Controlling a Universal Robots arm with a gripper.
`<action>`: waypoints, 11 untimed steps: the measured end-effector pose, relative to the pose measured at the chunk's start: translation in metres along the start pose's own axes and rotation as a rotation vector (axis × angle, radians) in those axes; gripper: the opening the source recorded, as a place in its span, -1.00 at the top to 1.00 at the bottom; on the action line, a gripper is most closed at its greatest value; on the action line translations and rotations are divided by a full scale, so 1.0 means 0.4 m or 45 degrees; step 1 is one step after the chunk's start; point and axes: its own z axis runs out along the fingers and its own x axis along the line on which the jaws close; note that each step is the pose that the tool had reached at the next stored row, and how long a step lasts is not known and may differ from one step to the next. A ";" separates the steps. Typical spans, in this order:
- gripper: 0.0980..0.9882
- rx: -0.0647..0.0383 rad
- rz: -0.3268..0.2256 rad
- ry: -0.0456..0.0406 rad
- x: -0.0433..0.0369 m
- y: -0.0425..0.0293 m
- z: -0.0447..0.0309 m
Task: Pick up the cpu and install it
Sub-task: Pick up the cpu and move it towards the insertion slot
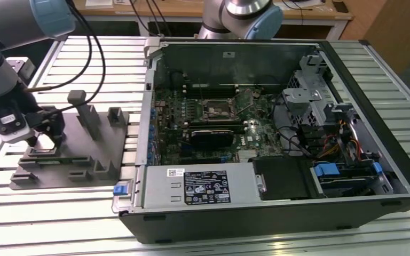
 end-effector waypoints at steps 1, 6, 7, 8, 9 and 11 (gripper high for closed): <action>-0.13 0.000 0.000 0.000 0.002 0.000 0.000; -0.13 0.000 0.000 -0.001 0.006 0.000 0.000; -0.13 0.000 0.000 -0.001 0.006 0.000 0.000; -0.13 0.000 0.000 -0.001 0.007 0.000 0.000; -0.08 0.000 0.000 -0.001 0.007 0.000 0.000; 0.00 0.000 0.000 -0.001 0.007 0.000 0.001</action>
